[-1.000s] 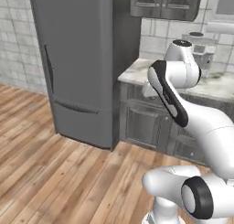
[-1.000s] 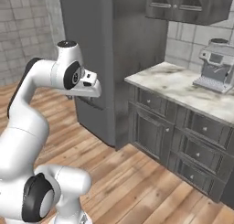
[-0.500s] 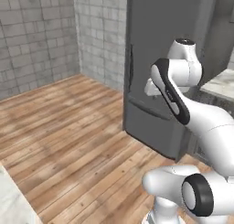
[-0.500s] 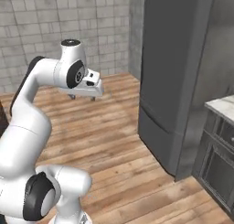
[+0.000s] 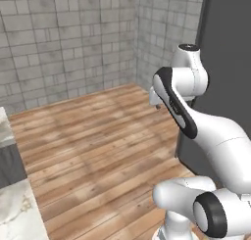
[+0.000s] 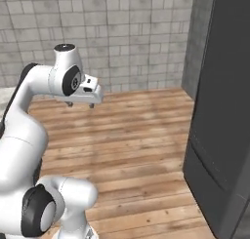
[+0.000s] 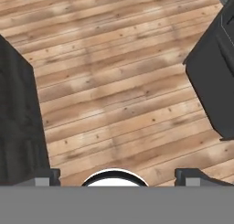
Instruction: Retrieve the chicken drumstick from the fridge and place it on the saucepan with marinade on the stove.
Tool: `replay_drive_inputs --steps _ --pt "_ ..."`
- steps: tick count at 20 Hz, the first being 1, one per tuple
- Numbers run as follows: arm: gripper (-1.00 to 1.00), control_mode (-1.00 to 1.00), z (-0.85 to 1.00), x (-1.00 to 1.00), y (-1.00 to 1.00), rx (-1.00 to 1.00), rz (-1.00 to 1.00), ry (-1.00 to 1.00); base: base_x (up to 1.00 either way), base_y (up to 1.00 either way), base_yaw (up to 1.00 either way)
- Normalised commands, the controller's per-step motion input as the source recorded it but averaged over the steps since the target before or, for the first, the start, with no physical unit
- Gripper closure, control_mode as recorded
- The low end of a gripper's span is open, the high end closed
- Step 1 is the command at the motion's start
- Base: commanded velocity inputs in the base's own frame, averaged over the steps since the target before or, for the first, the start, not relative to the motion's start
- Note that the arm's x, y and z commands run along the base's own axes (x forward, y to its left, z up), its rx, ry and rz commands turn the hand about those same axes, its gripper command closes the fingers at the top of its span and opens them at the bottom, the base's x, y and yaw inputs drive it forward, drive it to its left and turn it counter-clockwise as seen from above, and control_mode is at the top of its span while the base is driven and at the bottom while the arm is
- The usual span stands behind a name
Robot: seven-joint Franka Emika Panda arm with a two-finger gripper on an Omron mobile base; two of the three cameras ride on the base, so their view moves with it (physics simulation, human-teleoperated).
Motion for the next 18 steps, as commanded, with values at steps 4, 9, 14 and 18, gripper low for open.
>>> replay_drive_inputs --steps 4,9,14,18 --pt "-1.0 1.0 0.0 0.0 0.0 0.0 0.0 0.0 1.0 -0.62 0.15" --pt "-1.0 1.0 0.0 0.0 0.0 0.0 0.0 0.0 1.0 0.03 -0.06" --pt "-1.0 1.0 0.0 0.0 0.0 0.0 0.0 0.0 0.94 0.84 -0.48" --pt "-1.0 1.0 0.0 0.0 0.0 0.0 0.0 0.0 0.63 0.82 -0.68"
